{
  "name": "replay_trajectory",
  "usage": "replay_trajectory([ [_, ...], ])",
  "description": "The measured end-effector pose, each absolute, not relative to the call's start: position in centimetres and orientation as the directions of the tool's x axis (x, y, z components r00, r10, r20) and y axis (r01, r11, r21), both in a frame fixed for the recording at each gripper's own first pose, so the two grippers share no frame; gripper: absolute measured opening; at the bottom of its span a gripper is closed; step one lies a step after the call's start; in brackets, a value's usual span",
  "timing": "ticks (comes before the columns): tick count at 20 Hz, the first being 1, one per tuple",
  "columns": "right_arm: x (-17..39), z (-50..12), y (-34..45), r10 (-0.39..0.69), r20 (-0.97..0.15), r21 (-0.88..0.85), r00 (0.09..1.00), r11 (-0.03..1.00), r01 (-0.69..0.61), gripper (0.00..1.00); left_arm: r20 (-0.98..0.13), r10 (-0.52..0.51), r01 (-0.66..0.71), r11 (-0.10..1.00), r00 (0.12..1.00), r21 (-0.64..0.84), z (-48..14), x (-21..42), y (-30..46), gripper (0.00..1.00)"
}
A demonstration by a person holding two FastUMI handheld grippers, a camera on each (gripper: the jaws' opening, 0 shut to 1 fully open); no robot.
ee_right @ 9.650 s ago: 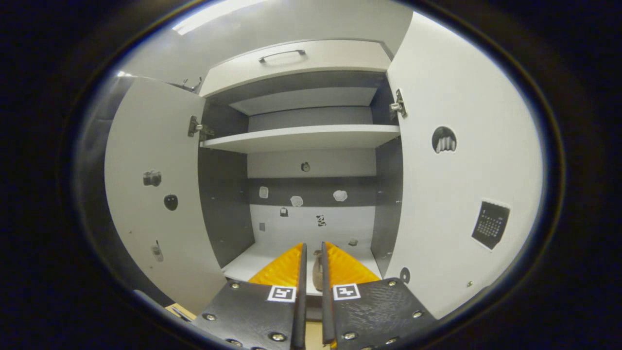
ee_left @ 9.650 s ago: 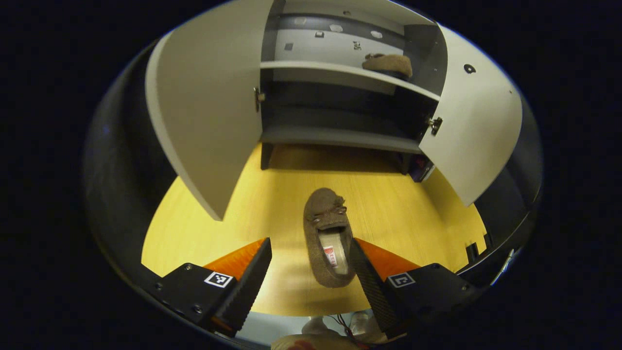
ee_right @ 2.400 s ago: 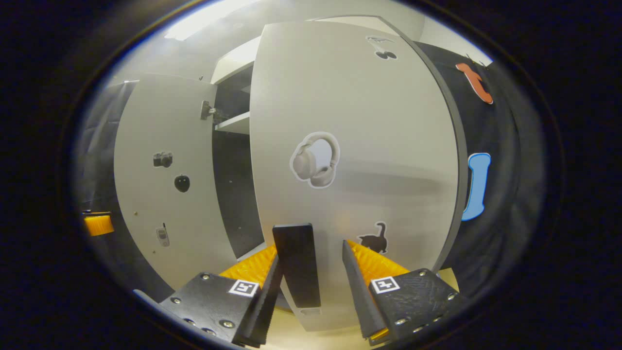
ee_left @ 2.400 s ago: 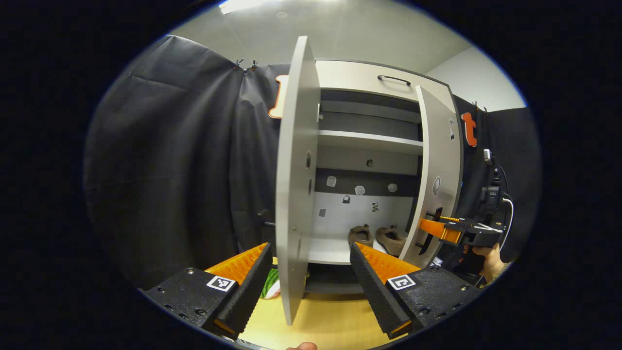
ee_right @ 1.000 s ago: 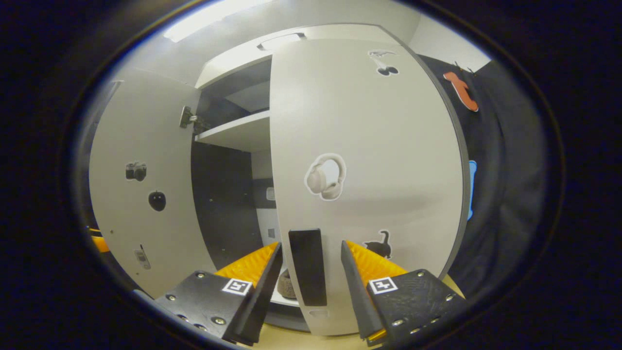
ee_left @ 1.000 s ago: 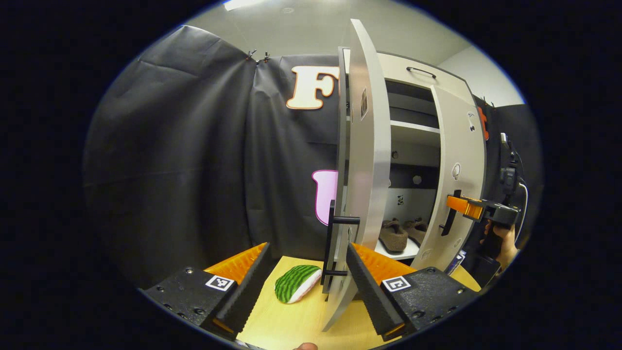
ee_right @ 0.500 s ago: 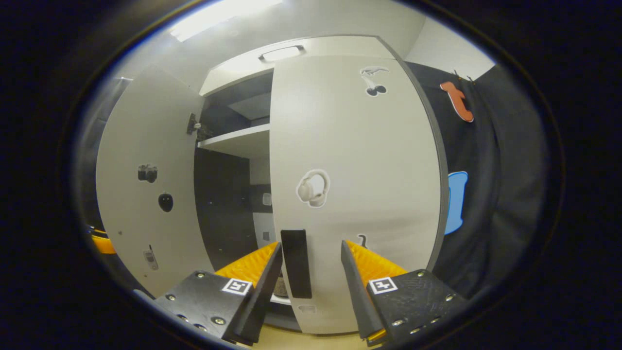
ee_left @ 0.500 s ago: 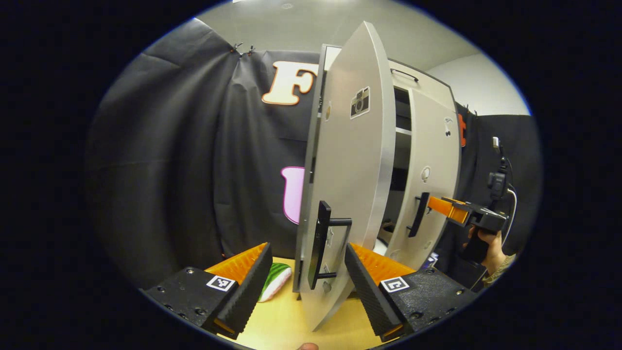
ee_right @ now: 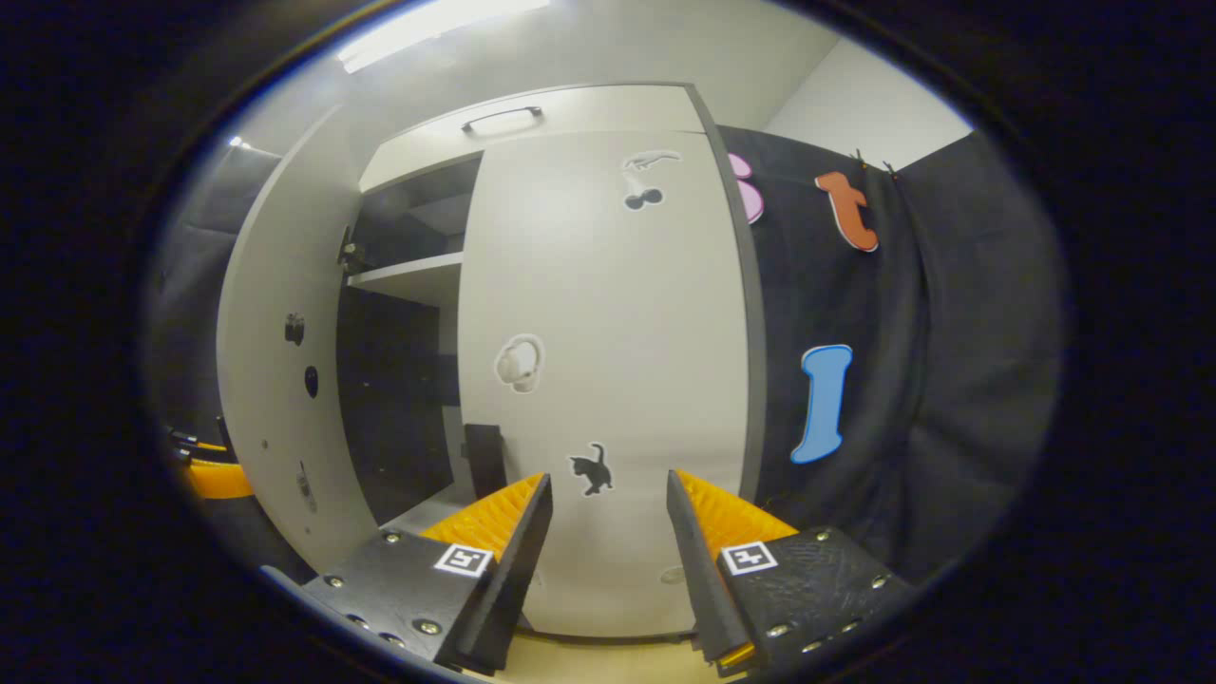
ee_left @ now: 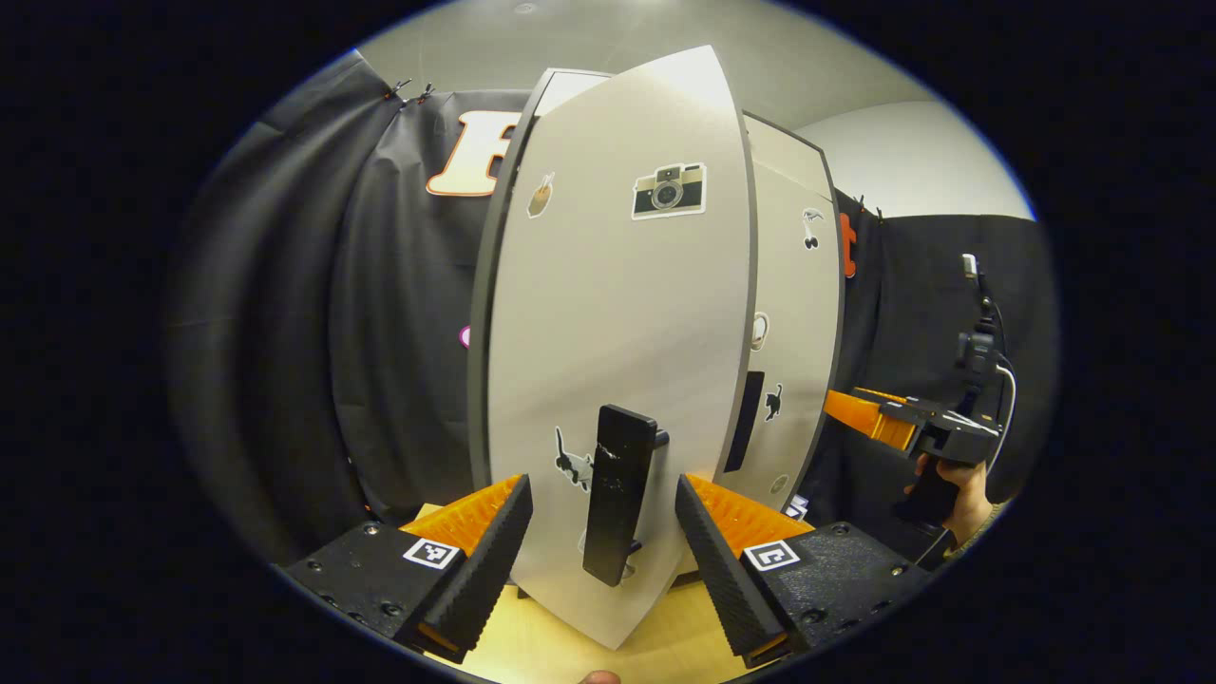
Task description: Grab one shoe with the right hand and put it into the shoe cabinet, grab the other shoe with the left hand and put it into the shoe cabinet; then close the right door with the right hand and the left door with the left hand.
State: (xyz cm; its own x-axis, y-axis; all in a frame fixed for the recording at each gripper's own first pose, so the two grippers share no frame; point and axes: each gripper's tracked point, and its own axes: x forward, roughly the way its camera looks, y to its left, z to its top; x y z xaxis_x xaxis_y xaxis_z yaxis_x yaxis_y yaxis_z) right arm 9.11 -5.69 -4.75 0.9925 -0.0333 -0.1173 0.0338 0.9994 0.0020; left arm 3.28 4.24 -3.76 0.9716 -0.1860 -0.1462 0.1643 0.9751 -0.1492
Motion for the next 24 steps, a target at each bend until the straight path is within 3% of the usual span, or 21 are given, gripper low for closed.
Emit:
replay_trajectory([
  [4,7.5,-4.0,-9.5,-0.103,-0.112,-0.01,0.988,0.995,0.102,0.74,-0.146,-0.176,0.158,0.98,0.974,-0.123,-5.1,6.4,2.5,0.94],
  [5,7.2,-3.8,-10.3,-0.118,-0.111,-0.014,0.987,0.993,0.117,0.72,-0.14,-0.189,0.172,0.977,0.972,-0.124,-5.0,7.3,1.6,1.0],
  [10,6.2,-3.4,-13.3,-0.17,-0.108,-0.027,0.979,0.985,0.168,0.74,-0.129,-0.183,0.176,0.982,0.974,-0.066,-4.9,10.8,-0.4,1.0],
  [24,5.7,-2.9,-16.2,-0.22,-0.1,-0.02,0.97,0.975,0.22,0.75,-0.142,-0.154,0.144,0.986,0.978,-0.08,-5.5,15.8,-2.2,1.0],
])
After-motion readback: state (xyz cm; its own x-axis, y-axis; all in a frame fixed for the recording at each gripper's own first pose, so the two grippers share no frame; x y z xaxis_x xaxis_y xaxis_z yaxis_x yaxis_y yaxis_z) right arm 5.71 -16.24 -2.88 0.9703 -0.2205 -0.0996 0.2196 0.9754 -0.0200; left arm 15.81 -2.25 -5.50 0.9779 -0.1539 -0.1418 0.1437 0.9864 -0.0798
